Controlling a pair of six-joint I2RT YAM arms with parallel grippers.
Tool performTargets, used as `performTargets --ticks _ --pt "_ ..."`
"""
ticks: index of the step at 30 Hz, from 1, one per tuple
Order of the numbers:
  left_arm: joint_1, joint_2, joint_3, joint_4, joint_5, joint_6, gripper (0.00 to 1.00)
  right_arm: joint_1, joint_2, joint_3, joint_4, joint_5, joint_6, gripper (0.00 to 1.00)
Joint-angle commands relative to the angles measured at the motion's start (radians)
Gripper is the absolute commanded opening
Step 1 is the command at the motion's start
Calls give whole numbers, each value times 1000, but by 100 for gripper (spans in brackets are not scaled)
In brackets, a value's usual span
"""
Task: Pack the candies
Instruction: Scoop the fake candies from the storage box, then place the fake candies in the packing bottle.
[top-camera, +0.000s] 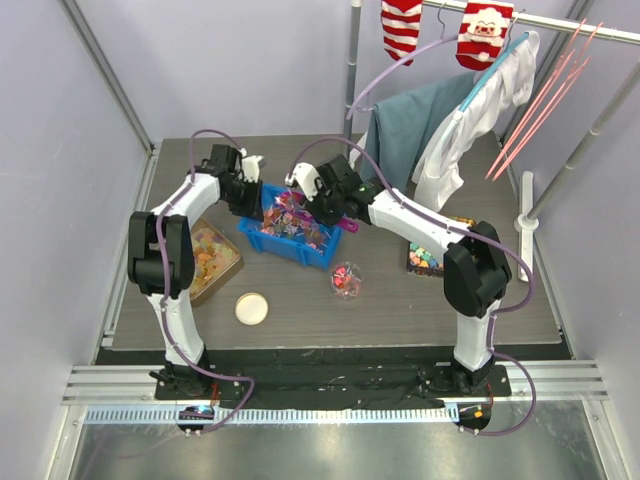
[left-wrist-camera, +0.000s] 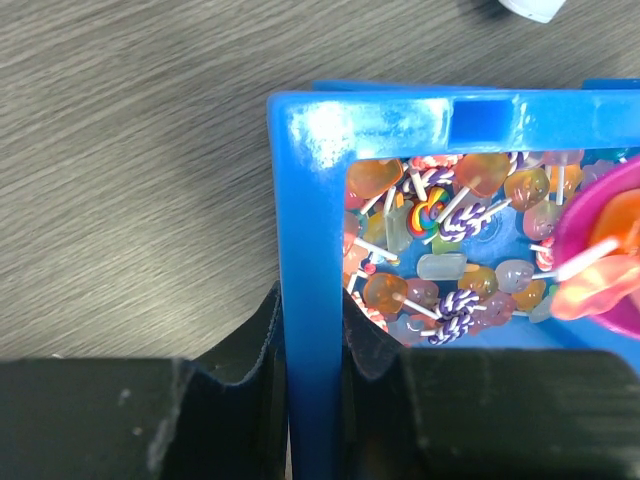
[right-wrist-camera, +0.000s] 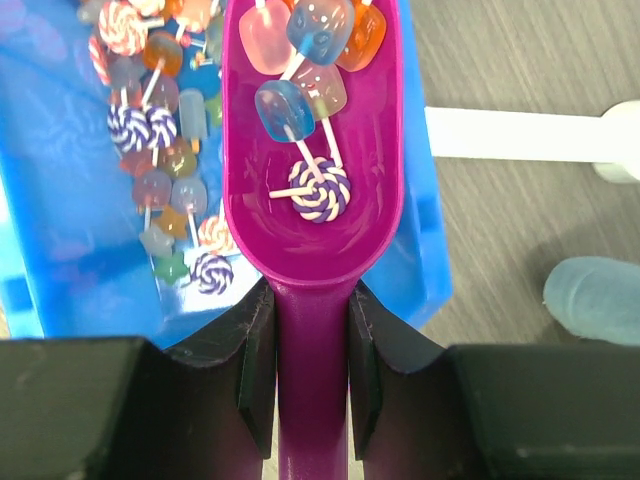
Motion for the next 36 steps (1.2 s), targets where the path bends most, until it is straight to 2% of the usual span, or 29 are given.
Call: performTargets --ticks 1,12,22,29,36 --pt "24 -9 60 6 102 -28 0 -18 -99 -35 65 -26 9 1" --pt "55 11 60 6 100 -28 0 -118 -259 -153 57 -267 9 1" --pt "70 24 66 -4 82 -26 0 -143 -409 -236 19 -327 -39 1" --pt "84 27 58 -6 76 -19 0 -144 -526 -283 -134 -313 -131 1" --pt "95 25 66 -12 73 -14 0 -143 -593 -313 -381 -272 -232 1"
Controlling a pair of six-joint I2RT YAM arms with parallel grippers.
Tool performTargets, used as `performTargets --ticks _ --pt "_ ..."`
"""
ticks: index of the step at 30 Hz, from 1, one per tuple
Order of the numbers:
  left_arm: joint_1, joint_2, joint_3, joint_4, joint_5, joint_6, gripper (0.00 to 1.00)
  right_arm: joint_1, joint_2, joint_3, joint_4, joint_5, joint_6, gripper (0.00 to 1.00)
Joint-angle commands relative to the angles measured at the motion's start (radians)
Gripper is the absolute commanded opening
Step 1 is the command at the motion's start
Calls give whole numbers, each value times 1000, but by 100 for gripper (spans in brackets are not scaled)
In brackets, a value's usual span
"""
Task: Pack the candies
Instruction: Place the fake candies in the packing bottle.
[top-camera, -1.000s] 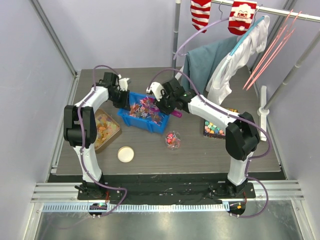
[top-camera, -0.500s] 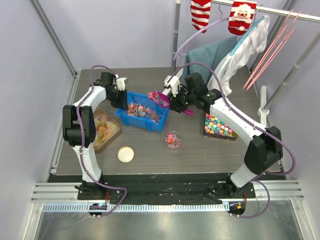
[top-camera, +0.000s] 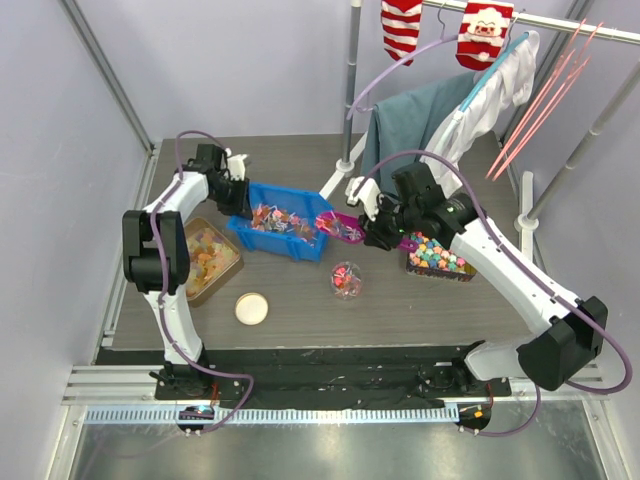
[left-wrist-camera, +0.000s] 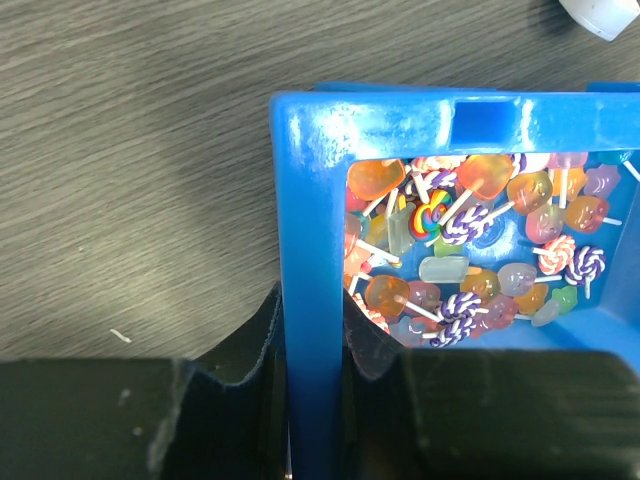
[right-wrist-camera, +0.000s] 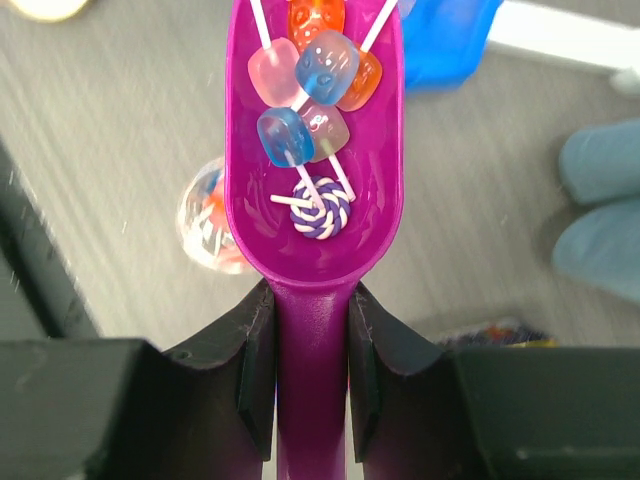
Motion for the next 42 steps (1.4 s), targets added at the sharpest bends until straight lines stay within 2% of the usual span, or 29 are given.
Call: performTargets --ticks 1,6,11,21,29,42 --pt "15 -3 45 9 51 -8 0 1 -47 -7 -181 22 -92 1" --pt "18 -8 46 8 48 -5 0 2 -62 -32 -308 62 -131 1" --pt "21 -10 52 -3 43 -1 0 2 -51 -55 -362 110 -138 1" --pt "21 -19 62 -8 10 5 0 31 44 3 -496 219 -147 1" --pt "21 -23 49 3 3 2 0 90 104 55 -534 285 -138 1" --pt "21 -31 34 15 5 1 0 110 154 115 -601 346 -164 1"
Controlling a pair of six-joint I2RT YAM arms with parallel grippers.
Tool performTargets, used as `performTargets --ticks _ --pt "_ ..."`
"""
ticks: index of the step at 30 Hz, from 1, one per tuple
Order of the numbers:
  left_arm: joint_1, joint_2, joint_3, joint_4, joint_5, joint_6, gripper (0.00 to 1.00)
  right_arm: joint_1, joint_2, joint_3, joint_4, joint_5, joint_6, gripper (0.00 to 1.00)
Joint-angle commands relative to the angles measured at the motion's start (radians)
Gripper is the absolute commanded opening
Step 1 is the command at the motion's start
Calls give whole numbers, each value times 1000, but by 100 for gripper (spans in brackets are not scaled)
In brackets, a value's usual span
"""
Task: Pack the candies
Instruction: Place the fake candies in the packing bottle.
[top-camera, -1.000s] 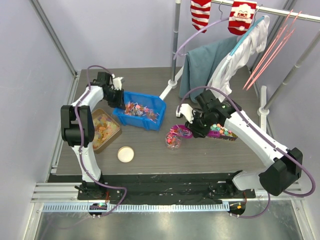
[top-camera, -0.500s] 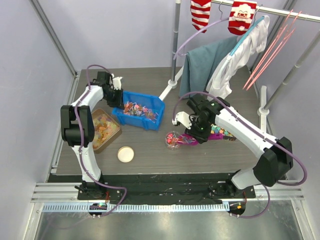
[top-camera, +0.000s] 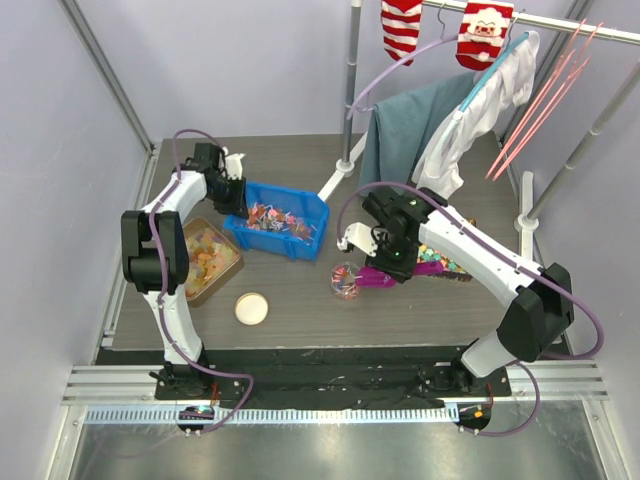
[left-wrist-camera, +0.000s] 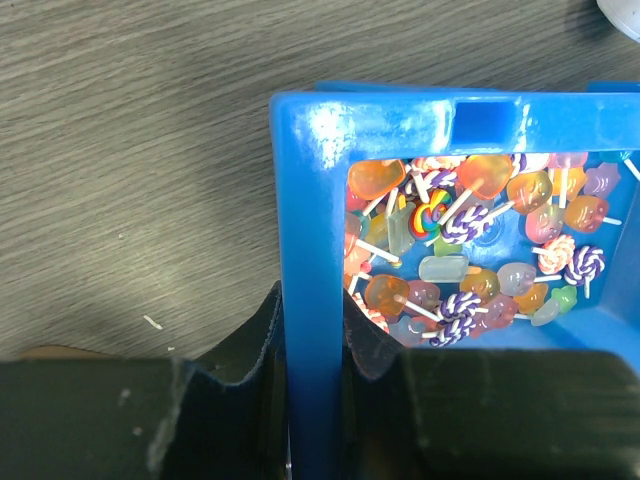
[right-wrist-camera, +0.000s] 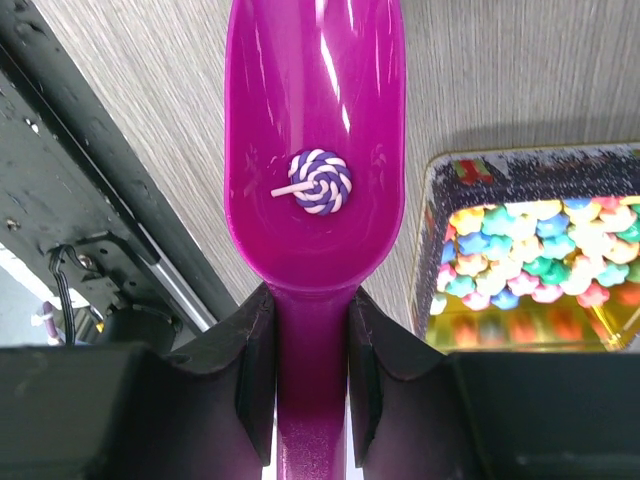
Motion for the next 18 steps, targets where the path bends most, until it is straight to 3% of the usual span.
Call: performTargets --ticks 1,10,18 --pt "8 -31 21 28 50 -10 0 6 -12 65 -52 43 -21 1" --pt "9 -33 21 31 50 -15 0 6 -26 141 -75 13 -41 1" --pt "9 -30 15 29 56 -18 0 41 14 131 -73 -116 -38 1"
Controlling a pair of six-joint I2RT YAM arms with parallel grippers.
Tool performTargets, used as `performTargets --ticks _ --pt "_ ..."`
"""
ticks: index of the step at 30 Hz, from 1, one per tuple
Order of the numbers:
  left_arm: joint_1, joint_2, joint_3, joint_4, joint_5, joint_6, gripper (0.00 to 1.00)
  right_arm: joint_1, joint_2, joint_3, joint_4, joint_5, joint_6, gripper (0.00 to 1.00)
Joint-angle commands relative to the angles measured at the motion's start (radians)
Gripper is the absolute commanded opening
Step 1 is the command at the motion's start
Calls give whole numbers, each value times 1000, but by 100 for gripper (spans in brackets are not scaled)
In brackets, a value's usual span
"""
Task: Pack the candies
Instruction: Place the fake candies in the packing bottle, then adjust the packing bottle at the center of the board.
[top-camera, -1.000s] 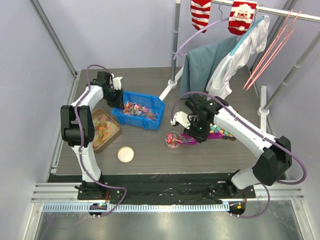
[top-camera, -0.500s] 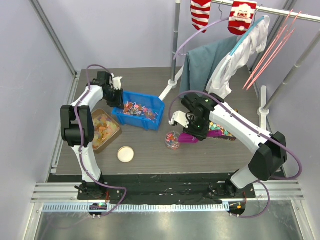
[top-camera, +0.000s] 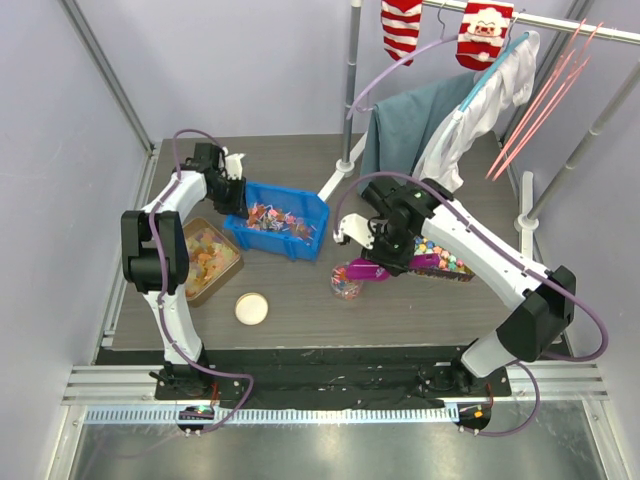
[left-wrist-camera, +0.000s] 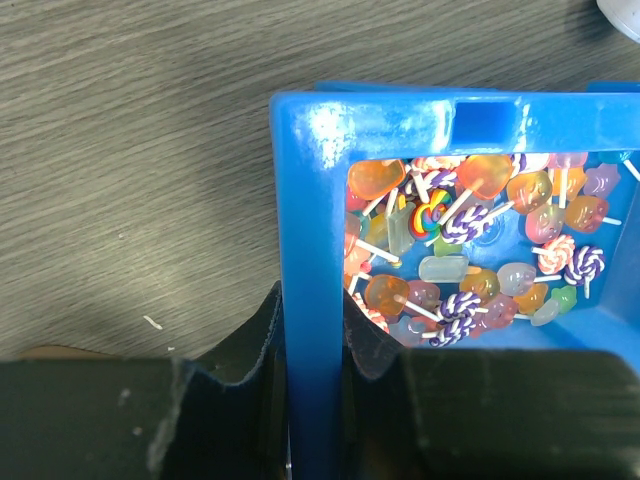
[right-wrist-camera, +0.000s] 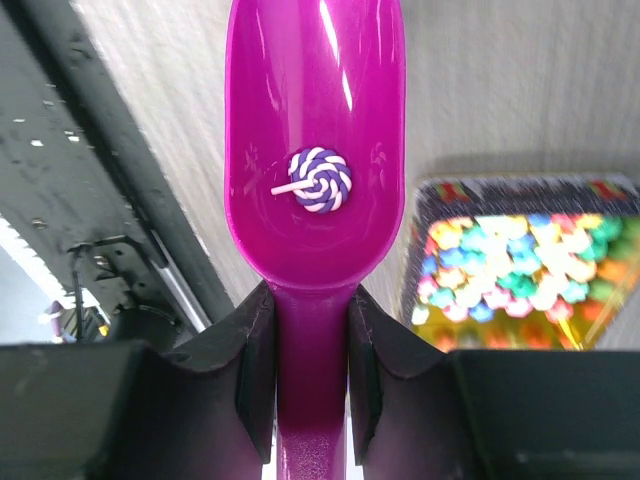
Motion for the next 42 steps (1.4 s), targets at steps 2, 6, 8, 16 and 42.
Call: performTargets --ticks 2,6,8,16,42 --pt "9 -36 13 28 51 -14 0 49 20 -19 -26 -93 -21 1" --pt "9 -36 6 30 50 -11 0 75 13 -60 -41 -109 -27 1" --pt "8 -33 7 32 54 -14 0 80 1 -79 -28 -100 -24 1" --pt "8 -26 7 33 67 -21 0 77 -6 -156 94 23 37 1" --pt "8 29 58 -2 16 17 48 -34 -124 -260 653 231 237 1"
